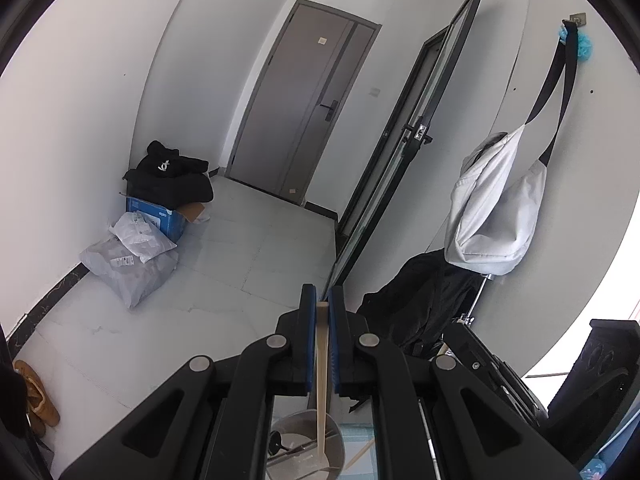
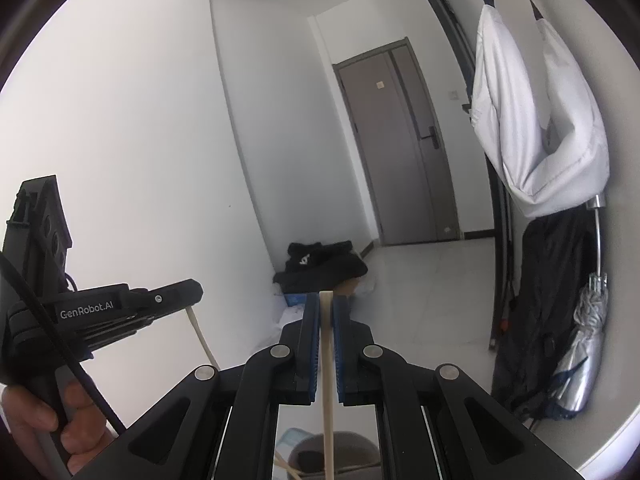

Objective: Organize utensils
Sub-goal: 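Carry the chopstick with the right gripper up over the caddy, then lower both held chopsticks into the caddy and open both grippers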

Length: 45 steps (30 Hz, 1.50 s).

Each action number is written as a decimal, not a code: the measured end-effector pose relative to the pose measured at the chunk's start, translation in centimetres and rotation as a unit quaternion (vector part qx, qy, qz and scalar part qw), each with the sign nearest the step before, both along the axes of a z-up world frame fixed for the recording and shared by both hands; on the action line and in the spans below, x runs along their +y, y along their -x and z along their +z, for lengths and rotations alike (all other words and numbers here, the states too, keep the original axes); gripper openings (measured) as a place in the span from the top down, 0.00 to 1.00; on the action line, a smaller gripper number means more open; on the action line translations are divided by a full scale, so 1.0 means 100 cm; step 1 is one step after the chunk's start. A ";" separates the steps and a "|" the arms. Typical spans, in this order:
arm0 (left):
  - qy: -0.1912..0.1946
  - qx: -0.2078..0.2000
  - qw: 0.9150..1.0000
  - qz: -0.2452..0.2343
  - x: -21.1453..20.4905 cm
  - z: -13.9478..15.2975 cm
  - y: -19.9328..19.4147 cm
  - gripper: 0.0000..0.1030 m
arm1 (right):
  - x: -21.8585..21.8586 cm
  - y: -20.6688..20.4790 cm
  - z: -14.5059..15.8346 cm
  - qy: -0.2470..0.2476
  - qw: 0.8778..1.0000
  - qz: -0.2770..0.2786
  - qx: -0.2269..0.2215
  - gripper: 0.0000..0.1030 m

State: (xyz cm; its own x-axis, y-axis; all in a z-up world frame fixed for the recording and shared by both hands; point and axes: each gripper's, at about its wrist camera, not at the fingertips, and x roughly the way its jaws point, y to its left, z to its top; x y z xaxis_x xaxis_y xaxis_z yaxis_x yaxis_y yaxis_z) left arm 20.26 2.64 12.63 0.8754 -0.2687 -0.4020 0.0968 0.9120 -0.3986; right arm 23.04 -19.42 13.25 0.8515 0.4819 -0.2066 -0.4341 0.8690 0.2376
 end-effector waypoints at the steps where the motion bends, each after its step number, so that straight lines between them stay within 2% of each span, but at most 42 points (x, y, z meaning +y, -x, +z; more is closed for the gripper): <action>1: -0.002 0.000 1.000 0.001 0.000 -0.004 -0.004 0.97 | 0.002 -0.004 -0.002 0.002 1.000 -0.001 -0.003 0.94; 6: -0.007 0.005 1.000 0.013 0.005 -0.022 -0.027 0.97 | 0.009 -0.024 -0.015 0.011 1.000 -0.007 -0.027 0.94; 11: 0.019 0.006 1.000 0.012 0.014 -0.039 -0.040 0.97 | 0.021 -0.040 -0.032 0.025 0.999 0.008 -0.039 0.94; 13: 0.009 0.006 1.000 0.013 0.013 -0.042 -0.044 0.97 | 0.026 -0.042 -0.038 0.031 0.999 0.016 -0.041 0.94; 24: 0.012 0.018 1.000 -0.004 0.007 -0.054 -0.044 0.97 | 0.030 -0.049 -0.063 0.066 0.996 0.063 -0.016 0.94; 29: -0.007 0.013 1.000 0.002 0.002 -0.056 -0.036 0.97 | 0.032 -0.045 -0.070 0.090 0.993 0.075 -0.011 0.94; 36: -0.005 0.039 0.999 -0.015 0.002 -0.067 -0.031 0.97 | 0.031 -0.032 -0.081 0.133 0.987 0.093 -0.019 0.94; 41: -0.008 0.072 0.997 -0.040 -0.003 -0.075 -0.029 0.97 | 0.038 -0.028 -0.095 0.162 0.981 0.110 0.002 0.94; 45: -0.013 0.101 0.992 -0.069 -0.009 -0.081 -0.026 0.97 | 0.040 -0.026 -0.102 0.176 0.979 0.103 0.023 0.94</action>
